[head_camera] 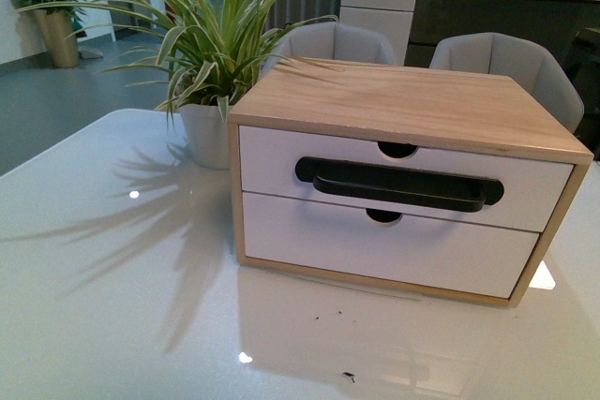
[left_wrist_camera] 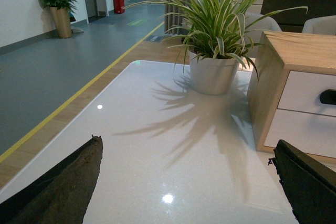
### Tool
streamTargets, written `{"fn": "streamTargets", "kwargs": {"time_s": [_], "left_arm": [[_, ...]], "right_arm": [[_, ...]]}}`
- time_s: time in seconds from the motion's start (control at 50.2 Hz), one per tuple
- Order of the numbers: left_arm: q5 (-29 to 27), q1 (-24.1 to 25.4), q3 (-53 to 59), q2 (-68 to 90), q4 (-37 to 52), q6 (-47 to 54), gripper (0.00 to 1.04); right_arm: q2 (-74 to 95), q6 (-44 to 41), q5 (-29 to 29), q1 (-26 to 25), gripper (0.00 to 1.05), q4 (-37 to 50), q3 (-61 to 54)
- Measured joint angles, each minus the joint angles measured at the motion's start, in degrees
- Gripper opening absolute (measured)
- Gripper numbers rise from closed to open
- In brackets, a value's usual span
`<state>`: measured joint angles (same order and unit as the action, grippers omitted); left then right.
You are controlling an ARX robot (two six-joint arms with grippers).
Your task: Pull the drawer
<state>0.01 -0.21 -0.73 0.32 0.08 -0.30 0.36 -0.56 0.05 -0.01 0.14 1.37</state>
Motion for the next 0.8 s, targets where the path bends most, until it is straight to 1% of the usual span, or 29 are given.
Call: {"fn": "streamTargets", "kwargs": {"time_s": [0.617,0.657,0.697,0.796], "left_arm": [[-0.02,0.0,0.0,0.0,0.0,0.02,0.97],[1.64,-0.02,-0.55,1.51,-1.84,-1.25,0.97],[1.79,-0.59,-0.63,5.22,-0.63,-1.46,0.97],[3.87,-2.51,-1.33,13.92,6.23,-0.85,0.97]], "right_arm": [[0.0,0.0,0.0,0.0,0.96,0.0,0.0],[1.62,2.89,1.53,0.72,0.96,-2.84,0.74],[5.16,4.79,1.36,0.96,0.96,-2.97,1.11],[12.68,5.7,-2.62,-0.7,0.96,0.57,2.54]]}}
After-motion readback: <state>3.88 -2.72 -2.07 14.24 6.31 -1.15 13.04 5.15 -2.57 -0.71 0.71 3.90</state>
